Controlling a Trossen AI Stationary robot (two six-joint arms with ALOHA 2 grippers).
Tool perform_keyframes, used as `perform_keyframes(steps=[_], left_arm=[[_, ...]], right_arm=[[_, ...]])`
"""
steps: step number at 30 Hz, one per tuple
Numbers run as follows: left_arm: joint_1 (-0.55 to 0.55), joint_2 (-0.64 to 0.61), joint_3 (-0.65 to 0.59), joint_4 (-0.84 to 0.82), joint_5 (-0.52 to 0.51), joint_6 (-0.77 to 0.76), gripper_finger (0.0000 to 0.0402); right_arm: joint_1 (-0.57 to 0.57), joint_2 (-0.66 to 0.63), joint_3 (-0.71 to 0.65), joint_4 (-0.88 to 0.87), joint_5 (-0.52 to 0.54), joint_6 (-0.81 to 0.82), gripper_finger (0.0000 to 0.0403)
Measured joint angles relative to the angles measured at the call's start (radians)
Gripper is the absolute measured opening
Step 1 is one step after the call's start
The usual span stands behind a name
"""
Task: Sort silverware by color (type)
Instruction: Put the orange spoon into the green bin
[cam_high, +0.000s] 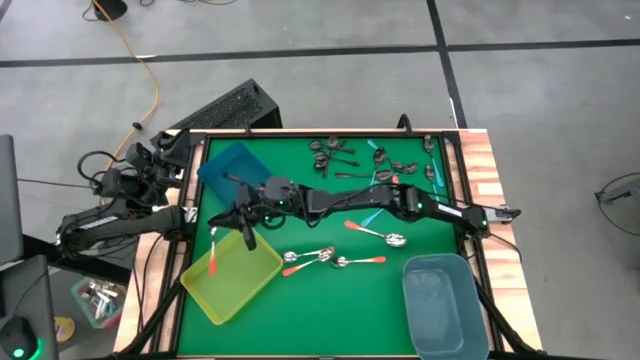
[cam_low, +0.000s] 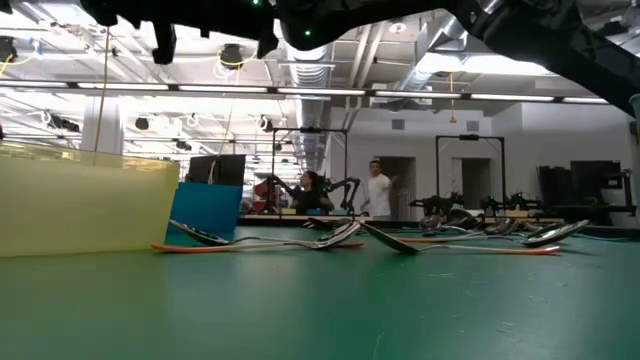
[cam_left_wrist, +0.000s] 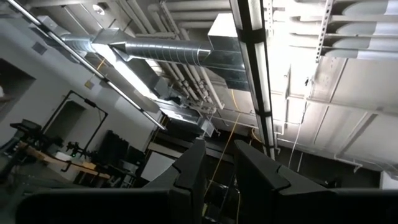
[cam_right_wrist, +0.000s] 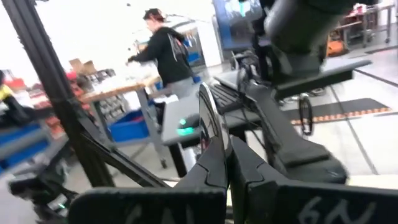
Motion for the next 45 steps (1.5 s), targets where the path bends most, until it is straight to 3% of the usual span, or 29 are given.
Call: perform_keyframes(steps=[4,11,18,27,32,37,45], left_arm=[[0.000,0.000,0.000,0.000,0.000,0.000,0.0068],[0.000,0.000,0.000,0.000,0.000,0.001,0.0068],[0.000,0.000,0.000,0.000,-0.002,0.002,0.0068],[0.000,0.000,0.000,-0.006,-0.006,0.003,0.0068],[0.000,0.000,0.000,-0.011,-0.007,0.010,0.0068],[0.000,0.000,0.000,-0.012,-0.007,0.014,0.0068],[0.000,0.000,0.000,-0.025,-0.008,0.013,0.0067]], right_arm=[[-0.016,-0.004,-0.057,0.057,0.007,0.093,0.0007],[-0.078,-0.030,-0.392,0.517,-0.034,0.369,0.0007],[-0.046,-0.178,-0.599,0.610,0.089,0.275,0.0007],[0.018,-0.137,-0.610,0.542,0.146,0.209,0.0007],[0.036,-0.132,-0.610,0.451,0.228,0.112,0.0007],[0.049,-0.104,-0.608,0.503,0.239,0.126,0.0008],[0.035,-0.043,-0.610,0.607,0.224,0.282,0.0010]])
